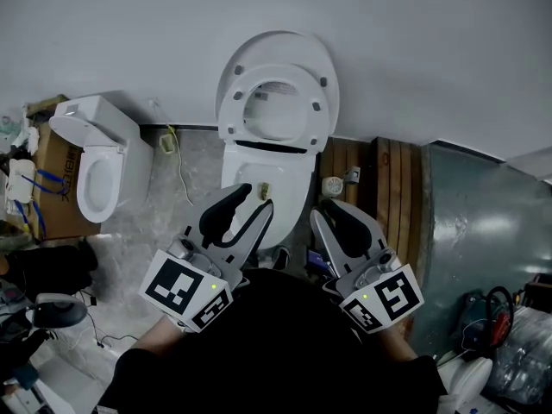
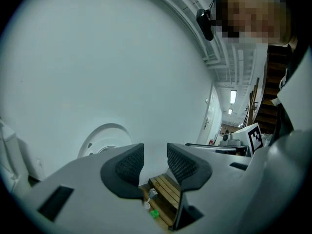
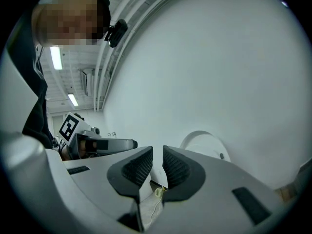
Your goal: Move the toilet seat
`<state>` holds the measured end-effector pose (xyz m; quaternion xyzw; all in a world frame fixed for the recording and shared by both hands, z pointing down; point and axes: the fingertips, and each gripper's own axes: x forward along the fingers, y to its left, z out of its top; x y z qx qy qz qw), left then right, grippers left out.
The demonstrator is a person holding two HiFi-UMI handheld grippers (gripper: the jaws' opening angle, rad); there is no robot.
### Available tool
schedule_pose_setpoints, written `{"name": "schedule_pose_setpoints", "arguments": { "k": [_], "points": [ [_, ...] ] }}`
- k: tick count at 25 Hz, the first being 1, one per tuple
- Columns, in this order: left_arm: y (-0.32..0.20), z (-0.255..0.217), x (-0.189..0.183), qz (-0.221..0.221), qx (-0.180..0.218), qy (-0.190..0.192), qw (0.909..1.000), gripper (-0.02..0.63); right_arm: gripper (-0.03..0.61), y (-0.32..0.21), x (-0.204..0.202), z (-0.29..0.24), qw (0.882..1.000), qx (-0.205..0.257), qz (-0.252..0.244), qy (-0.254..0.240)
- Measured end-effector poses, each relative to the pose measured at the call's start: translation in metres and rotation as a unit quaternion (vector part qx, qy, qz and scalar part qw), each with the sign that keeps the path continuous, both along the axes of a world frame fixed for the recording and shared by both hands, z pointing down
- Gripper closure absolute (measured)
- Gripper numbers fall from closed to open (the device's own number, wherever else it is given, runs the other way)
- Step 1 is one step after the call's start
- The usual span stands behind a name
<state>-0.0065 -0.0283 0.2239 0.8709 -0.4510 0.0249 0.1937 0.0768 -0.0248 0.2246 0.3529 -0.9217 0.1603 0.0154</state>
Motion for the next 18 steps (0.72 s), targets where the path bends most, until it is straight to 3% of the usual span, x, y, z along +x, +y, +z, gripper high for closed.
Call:
{"name": "schedule_pose_setpoints", "arguments": {
  "k": [18],
  "points": [
    [0.0023,0.0094,-0.0052,-0.001,-0.017,0.005,0.9998,0.457,0.495,0.002,-0.0045,0.004,1.0,-0.01,0.006,-0.008]
  ]
}}
